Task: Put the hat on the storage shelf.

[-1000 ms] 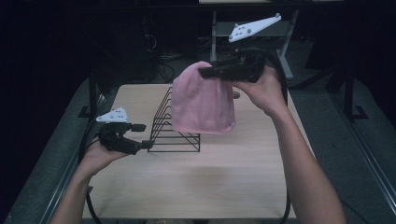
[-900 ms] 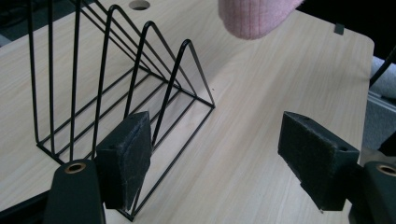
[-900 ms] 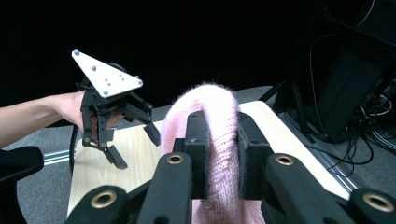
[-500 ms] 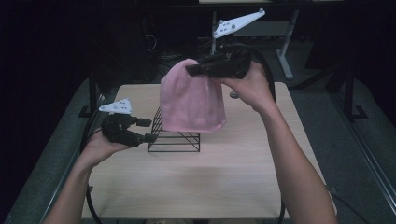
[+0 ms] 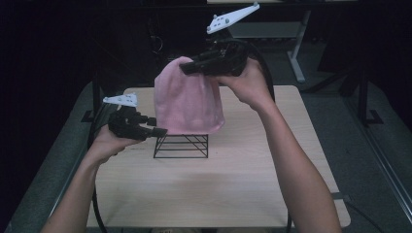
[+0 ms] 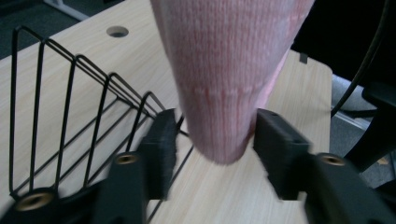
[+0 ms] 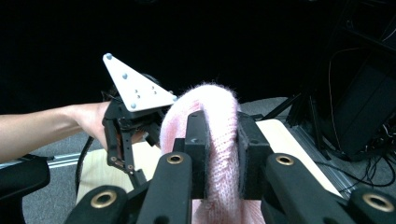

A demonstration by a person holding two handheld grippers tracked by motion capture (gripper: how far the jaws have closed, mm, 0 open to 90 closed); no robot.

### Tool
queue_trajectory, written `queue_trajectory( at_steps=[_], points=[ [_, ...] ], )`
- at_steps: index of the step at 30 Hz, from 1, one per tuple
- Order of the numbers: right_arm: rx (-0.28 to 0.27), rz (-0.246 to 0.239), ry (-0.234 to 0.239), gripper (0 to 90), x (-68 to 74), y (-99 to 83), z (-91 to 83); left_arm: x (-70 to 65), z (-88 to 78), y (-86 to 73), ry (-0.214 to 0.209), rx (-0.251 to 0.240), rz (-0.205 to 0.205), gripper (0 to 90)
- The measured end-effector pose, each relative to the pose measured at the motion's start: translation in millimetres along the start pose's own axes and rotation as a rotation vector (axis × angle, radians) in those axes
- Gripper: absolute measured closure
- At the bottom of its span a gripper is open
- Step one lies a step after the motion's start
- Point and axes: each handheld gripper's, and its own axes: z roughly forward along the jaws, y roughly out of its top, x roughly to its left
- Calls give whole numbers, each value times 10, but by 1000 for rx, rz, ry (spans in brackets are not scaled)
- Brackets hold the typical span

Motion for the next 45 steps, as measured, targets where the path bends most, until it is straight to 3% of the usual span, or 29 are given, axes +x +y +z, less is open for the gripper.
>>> queue_trajectory(
  at_steps=[3, 8, 12, 18, 32, 40, 45],
  points=[
    [-5, -5, 0, 774, -11, 18, 23, 21, -2, 21, 2, -4, 3, 675],
    [-5, 6, -5, 774, -65, 43, 100, 94, 0, 53, 46, 13, 6, 785],
    [15, 5, -27, 773, -107, 23, 158, 177, 17, 32, 102, 30, -5, 800],
    [25, 36, -34, 773, -210, -52, 231, 225, 70, 19, 137, 62, 1, 801],
    [32, 49, -35, 772, -322, -140, 315, 326, 147, -13, 162, 97, -20, 800],
    [19, 60, -22, 772, -325, -207, 355, 336, 146, -46, 181, 116, -3, 800],
    [30, 62, -5, 769, -289, -237, 397, 356, 135, -140, 180, 109, -31, 800]
  ],
)
